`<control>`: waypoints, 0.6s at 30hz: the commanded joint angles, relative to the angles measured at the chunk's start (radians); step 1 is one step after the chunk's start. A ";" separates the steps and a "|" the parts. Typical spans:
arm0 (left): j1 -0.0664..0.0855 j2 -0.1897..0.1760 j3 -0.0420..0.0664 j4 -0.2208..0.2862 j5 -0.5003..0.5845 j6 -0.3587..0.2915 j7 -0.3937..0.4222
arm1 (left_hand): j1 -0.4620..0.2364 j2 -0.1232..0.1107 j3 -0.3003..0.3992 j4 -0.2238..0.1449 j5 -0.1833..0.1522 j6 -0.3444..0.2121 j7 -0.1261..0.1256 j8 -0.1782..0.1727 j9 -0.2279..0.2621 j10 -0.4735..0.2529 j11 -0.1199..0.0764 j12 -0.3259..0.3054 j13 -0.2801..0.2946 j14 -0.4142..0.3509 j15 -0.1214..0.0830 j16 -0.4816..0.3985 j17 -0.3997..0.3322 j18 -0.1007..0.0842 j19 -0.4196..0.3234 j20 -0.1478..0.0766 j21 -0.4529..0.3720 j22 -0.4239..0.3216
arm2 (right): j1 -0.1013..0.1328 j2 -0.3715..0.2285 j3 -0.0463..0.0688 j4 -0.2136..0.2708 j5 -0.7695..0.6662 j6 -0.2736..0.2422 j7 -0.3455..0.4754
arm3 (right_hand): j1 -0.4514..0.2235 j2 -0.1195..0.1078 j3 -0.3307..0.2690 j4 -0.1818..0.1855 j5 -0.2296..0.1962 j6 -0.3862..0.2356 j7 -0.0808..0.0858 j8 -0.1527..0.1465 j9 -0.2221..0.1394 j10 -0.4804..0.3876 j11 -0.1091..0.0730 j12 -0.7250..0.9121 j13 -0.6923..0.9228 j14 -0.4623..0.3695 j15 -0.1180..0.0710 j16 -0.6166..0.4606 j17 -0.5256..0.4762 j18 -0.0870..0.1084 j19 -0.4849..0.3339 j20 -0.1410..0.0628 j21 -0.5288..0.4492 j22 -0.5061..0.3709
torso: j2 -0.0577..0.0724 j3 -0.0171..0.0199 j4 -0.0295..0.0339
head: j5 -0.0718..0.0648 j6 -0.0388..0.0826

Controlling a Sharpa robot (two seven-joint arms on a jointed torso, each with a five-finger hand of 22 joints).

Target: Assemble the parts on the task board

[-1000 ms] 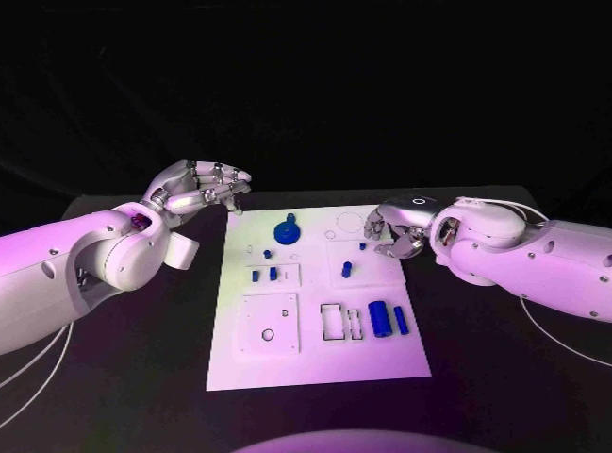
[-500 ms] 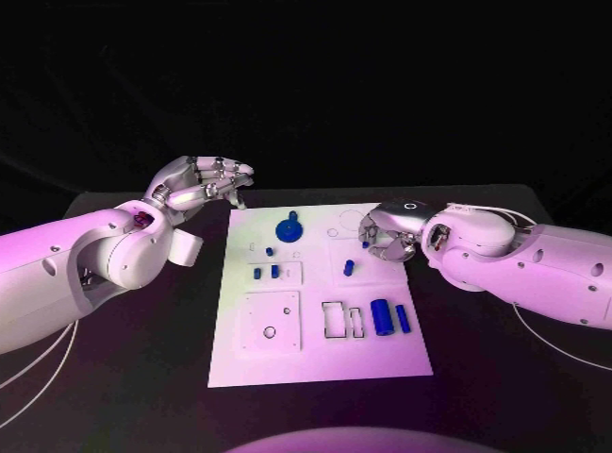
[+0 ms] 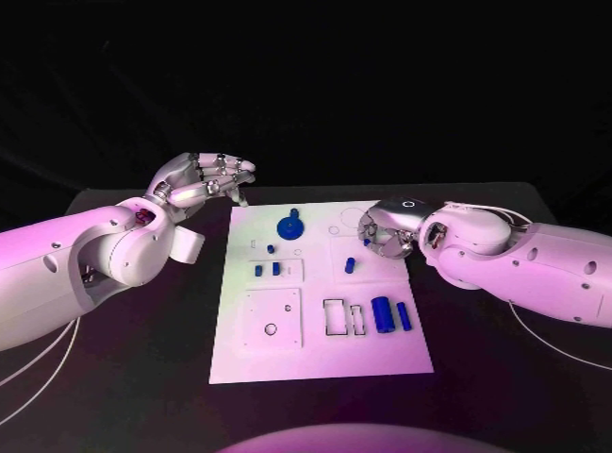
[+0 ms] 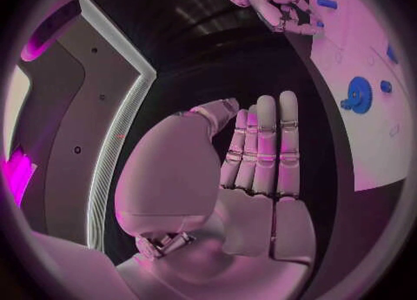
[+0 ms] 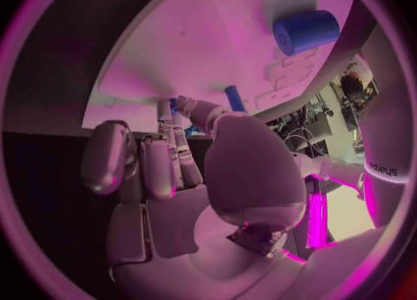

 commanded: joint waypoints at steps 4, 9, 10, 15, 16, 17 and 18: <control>0.000 -0.002 0.001 0.005 0.002 0.013 -0.001 | -0.010 0.001 0.002 -0.003 0.005 -0.009 0.000 -0.006 0.001 -0.007 0.005 -0.008 -0.002 -0.002 0.010 -0.006 -0.001 0.011 0.004 0.005 -0.006 -0.002 | -0.003 0.006 0.000 -0.012 -0.005 0.008 -0.016 | 0.003 0.011 0.007 -0.002 -0.004 0.009 0.000 -0.004 0.002 0.007 0.002 -0.001 0.002 0.040 -0.006 0.007 0.003 -0.010 0.018 -0.002 0.013 0.009 | 0.000 0.0014 -0.0022 | 0.000 -0.003; 0.000 -0.002 0.001 0.005 0.001 0.018 -0.006 | -0.010 0.001 0.002 -0.004 0.005 -0.011 0.000 -0.007 0.002 -0.008 0.006 -0.009 -0.003 -0.003 0.011 -0.006 -0.001 0.011 0.004 0.005 -0.007 -0.003 | -0.005 0.008 0.000 -0.015 -0.008 0.012 -0.018 | 0.003 0.011 0.007 -0.004 -0.005 0.010 0.000 -0.004 0.002 0.009 0.001 -0.001 0.002 0.040 -0.007 0.008 0.004 -0.011 0.019 -0.002 0.019 0.015 | -0.001 0.0018 -0.0014 | 0.001 -0.006; 0.000 -0.002 0.001 0.005 0.000 0.020 -0.008 | -0.011 0.001 0.002 -0.004 0.005 -0.012 0.001 -0.008 0.002 -0.009 0.007 -0.010 -0.003 -0.003 0.011 -0.007 -0.001 0.011 0.004 0.005 -0.008 -0.003 | -0.006 0.009 0.000 -0.015 -0.009 0.012 -0.018 | 0.003 0.011 0.007 -0.004 -0.005 0.010 0.000 -0.004 0.002 0.009 0.001 -0.001 0.002 0.040 -0.007 0.008 0.004 -0.011 0.019 -0.002 0.019 0.015 | -0.001 0.0018 -0.0011 | 0.001 -0.007; 0.000 -0.002 0.001 0.005 -0.002 0.025 -0.014 | -0.013 0.000 0.001 -0.005 0.005 -0.017 0.003 -0.012 0.002 -0.015 0.009 -0.013 -0.004 -0.005 0.013 -0.009 -0.001 0.011 0.003 0.007 -0.010 -0.004 | -0.007 0.010 0.000 -0.017 -0.014 0.016 -0.021 | 0.004 0.009 0.007 -0.006 -0.006 0.012 -0.001 -0.004 0.003 0.012 0.000 -0.002 0.004 0.041 -0.008 0.011 0.007 -0.011 0.019 -0.003 0.023 0.018 | -0.002 0.0014 -0.0020 | 0.001 -0.008; 0.000 -0.002 0.001 0.005 -0.002 0.026 -0.015 | -0.013 0.000 0.001 -0.005 0.005 -0.017 0.003 -0.012 0.002 -0.015 0.009 -0.013 -0.004 -0.005 0.013 -0.009 -0.001 0.011 0.003 0.007 -0.010 -0.004 | -0.007 0.011 0.000 -0.017 -0.015 0.017 -0.021 | 0.004 0.007 0.006 -0.008 -0.006 0.012 -0.001 -0.005 0.003 0.012 0.001 -0.003 0.004 0.040 -0.008 0.011 0.007 -0.011 0.019 -0.003 0.023 0.019 | -0.002 0.0014 -0.0020 | 0.001 -0.008; 0.000 -0.002 0.001 0.005 -0.003 0.027 -0.016 | -0.013 0.000 0.001 -0.005 0.005 -0.017 0.003 -0.012 0.002 -0.015 0.009 -0.013 -0.004 -0.005 0.013 -0.009 -0.001 0.011 0.003 0.007 -0.010 -0.004 | -0.007 0.011 0.000 -0.017 -0.018 0.019 -0.022 | 0.004 0.005 0.006 -0.009 -0.006 0.012 -0.001 -0.005 0.003 0.013 0.000 -0.003 0.004 0.040 -0.008 0.011 0.007 -0.012 0.019 -0.003 0.025 0.021 | -0.002 0.0015 -0.0018 | 0.001 -0.009; 0.000 -0.002 0.001 0.006 -0.004 0.027 -0.017 | -0.013 -0.001 0.001 -0.005 0.005 -0.019 0.004 -0.013 0.002 -0.016 0.010 -0.015 -0.005 -0.005 0.014 -0.009 -0.001 0.011 0.003 0.008 -0.011 -0.005 | -0.007 0.011 0.000 -0.018 -0.022 0.021 -0.024 | 0.004 0.005 0.006 -0.009 -0.006 0.012 -0.001 -0.005 0.003 0.013 0.000 -0.003 0.004 0.040 -0.008 0.011 0.007 -0.012 0.019 -0.003 0.025 0.021 | -0.002 0.0015 -0.0017 | 0.000 -0.010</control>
